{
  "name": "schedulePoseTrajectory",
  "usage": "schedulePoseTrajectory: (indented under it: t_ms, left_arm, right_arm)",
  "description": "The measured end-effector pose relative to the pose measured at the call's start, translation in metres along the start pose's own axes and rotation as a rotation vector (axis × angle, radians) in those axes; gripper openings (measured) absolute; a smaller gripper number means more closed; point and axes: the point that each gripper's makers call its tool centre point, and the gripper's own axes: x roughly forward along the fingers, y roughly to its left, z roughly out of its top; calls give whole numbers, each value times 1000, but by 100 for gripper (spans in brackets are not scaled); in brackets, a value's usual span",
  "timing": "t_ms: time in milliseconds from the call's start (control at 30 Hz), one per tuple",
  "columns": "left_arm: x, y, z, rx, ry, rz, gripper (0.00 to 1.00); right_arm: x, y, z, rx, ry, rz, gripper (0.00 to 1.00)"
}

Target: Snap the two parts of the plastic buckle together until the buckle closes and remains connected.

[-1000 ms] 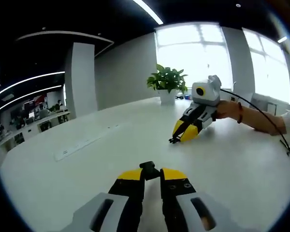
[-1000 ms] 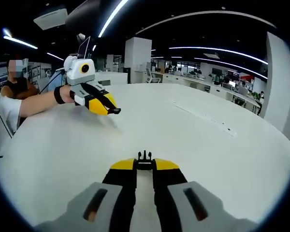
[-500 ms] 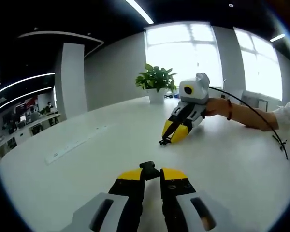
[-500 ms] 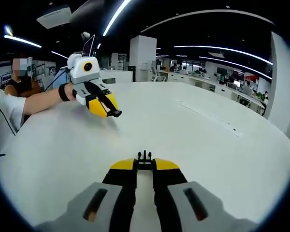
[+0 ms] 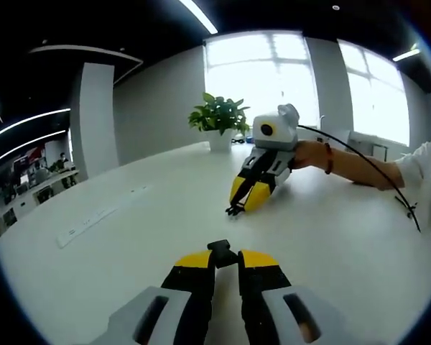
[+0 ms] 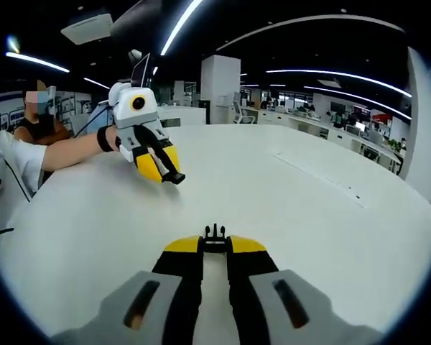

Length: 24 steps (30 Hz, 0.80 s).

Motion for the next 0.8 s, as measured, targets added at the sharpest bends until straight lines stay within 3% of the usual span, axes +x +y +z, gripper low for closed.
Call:
schedulePoseTrajectory:
  t_ms: [433, 800]
  left_arm:
    - [-2, -6, 0, 7, -2, -32, 11]
    - [-2, -17, -5, 9, 13, -101, 11]
  right_arm:
    - [1, 11, 1, -8, -6, 35, 12]
    - [3, 17, 4, -21, -7, 71, 12]
